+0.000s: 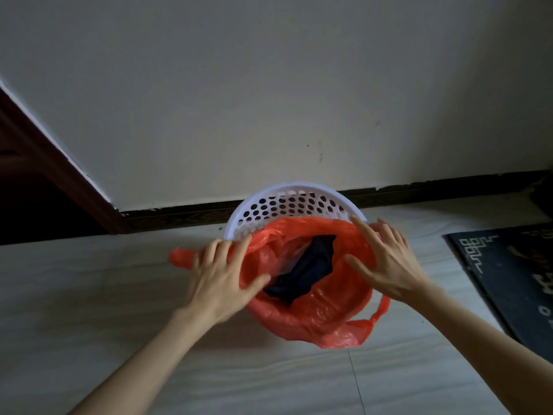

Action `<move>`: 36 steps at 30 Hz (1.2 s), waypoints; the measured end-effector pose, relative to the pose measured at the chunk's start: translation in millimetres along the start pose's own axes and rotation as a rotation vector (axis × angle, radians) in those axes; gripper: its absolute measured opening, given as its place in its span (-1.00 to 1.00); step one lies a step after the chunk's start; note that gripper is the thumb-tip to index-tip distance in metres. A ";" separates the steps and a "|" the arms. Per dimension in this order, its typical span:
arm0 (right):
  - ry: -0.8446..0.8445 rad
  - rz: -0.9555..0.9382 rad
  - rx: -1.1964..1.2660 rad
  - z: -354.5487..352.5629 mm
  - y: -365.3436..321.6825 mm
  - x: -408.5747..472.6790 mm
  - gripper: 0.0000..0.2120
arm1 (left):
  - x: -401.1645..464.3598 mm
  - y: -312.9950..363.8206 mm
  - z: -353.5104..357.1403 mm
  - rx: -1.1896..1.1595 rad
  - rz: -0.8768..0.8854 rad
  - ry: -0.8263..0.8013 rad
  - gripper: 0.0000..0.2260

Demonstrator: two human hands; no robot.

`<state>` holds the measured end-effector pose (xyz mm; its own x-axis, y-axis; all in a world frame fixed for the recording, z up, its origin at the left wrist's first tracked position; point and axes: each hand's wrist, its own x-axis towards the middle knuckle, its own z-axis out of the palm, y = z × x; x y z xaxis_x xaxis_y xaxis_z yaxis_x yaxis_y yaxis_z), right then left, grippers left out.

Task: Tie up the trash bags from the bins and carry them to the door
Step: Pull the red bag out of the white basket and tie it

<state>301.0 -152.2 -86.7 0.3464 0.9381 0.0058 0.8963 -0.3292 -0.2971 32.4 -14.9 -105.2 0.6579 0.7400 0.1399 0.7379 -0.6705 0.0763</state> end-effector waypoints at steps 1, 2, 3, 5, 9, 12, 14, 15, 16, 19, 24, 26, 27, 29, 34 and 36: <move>-0.102 0.008 0.068 -2.5 2.9 -9.4 -0.11 | -8.3 -0.6 3.0 -0.006 0.017 -0.068 -0.26; -0.188 0.006 0.089 -4.8 4.4 -15.8 -0.04 | -12.3 -2.3 5.4 -0.014 0.022 -0.132 -0.21; -0.256 -0.007 0.067 -3.0 4.3 -22.6 0.00 | -15.3 -3.8 7.9 -0.038 0.014 -0.175 -0.19; -0.308 -0.014 0.054 1.4 1.7 -27.9 0.04 | -11.4 -6.1 11.2 -0.112 -0.015 -0.158 -0.19; -0.120 0.099 0.251 3.5 -1.8 -22.1 -0.01 | 0.2 5.4 10.2 -0.281 -0.091 -0.141 -0.19; 0.018 0.221 0.397 7.4 -5.4 -19.6 -0.20 | 3.5 15.3 10.7 -0.410 -0.174 -0.092 -0.26; 0.074 0.338 0.415 13.1 -9.0 -19.0 -0.33 | 3.4 15.5 12.3 -0.368 -0.206 -0.027 -0.27; 0.102 0.377 0.393 15.0 -10.0 -19.5 -0.45 | 3.3 15.7 12.5 -0.304 -0.202 0.014 -0.29; 0.125 0.398 0.348 16.9 -10.5 -19.8 -0.58 | 2.9 15.0 13.0 -0.239 -0.196 0.045 -0.30; 0.190 0.392 0.187 24.2 -11.4 -22.3 -0.78 | 3.9 12.8 14.0 -0.113 -0.196 0.110 -0.35; 0.351 0.239 -0.052 35.1 -12.0 -5.0 -0.74 | 5.2 20.4 17.2 0.066 -0.050 0.230 -0.76; 0.408 0.222 -0.127 32.3 -5.5 11.0 -0.75 | 6.8 28.8 12.4 0.127 -0.023 0.175 -0.77; 0.397 0.214 -0.166 28.7 -2.9 18.6 -0.76 | 8.5 33.3 11.0 0.155 -0.010 0.155 -0.74; 0.336 0.193 -0.250 20.5 -0.9 31.4 -0.71 | 14.1 40.0 8.3 0.213 0.025 0.145 -0.62; 0.269 0.043 -0.099 4.0 -25.8 16.0 -0.52 | 17.3 48.9 9.7 0.132 0.076 0.152 -0.65; 0.116 0.010 -0.042 2.2 -36.8 -8.0 -0.38 | 8.4 49.7 12.4 0.105 0.124 0.113 -0.52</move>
<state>264.6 -147.3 -77.9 0.3830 0.9167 0.1139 0.9026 -0.3451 -0.2575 76.4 -41.3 -112.4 0.7279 0.6377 0.2521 0.6681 -0.7424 -0.0508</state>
